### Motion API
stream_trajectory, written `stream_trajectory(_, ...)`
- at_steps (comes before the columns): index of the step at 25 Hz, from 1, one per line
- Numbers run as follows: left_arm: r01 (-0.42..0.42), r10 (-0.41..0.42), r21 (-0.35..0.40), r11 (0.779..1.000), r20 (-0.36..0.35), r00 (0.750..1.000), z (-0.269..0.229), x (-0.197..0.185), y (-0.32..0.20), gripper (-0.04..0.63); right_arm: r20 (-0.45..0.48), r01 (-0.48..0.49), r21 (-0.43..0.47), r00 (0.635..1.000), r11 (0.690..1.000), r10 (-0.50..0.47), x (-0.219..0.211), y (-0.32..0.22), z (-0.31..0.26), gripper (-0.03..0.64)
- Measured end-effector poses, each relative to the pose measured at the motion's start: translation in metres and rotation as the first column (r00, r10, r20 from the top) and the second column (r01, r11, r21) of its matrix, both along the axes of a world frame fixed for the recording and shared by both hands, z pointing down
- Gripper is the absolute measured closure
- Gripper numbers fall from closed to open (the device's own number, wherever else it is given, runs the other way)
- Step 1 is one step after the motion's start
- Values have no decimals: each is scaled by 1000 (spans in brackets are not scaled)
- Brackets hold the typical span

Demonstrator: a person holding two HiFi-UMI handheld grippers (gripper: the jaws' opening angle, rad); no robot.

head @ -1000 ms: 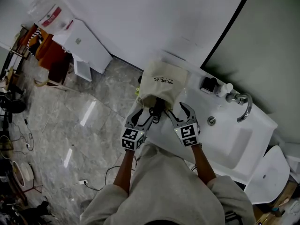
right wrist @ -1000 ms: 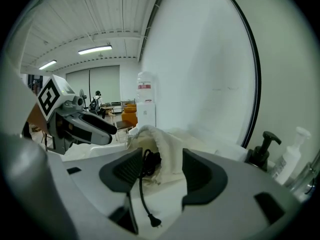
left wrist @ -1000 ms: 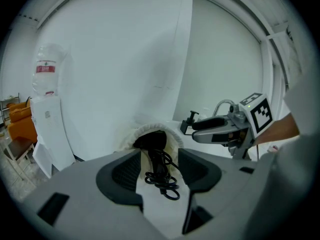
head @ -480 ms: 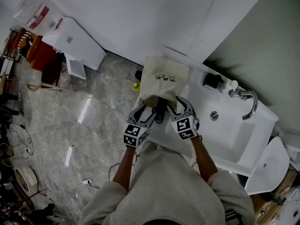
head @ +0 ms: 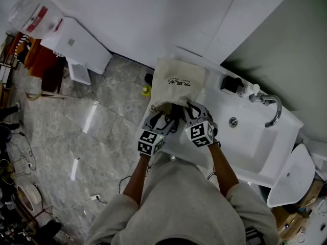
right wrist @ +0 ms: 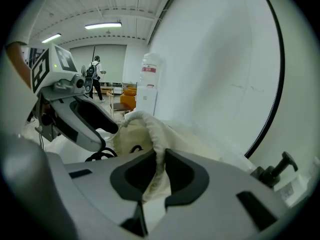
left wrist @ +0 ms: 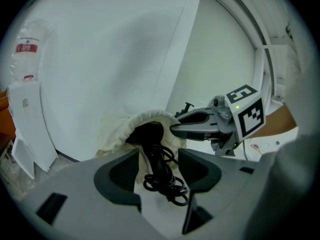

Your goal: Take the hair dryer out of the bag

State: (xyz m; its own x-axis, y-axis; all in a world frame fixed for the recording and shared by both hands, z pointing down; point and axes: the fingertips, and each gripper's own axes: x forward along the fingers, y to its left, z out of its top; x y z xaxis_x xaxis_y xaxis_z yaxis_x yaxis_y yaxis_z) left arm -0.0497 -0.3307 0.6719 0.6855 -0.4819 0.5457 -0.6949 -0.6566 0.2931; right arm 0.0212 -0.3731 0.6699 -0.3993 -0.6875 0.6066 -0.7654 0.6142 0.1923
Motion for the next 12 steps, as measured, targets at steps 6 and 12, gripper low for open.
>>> stream_trajectory(6, -11, 11, -35, 999, -18, 1000, 4, 12, -4, 362, -14, 19, 11, 1000, 1000, -19, 2, -1, -8, 591)
stream_trajectory(12, -16, 15, -63, 998, -12, 1000, 6, 28, -16, 348, -8, 31, 19, 1000, 999, -31, 2, -2, -15, 594)
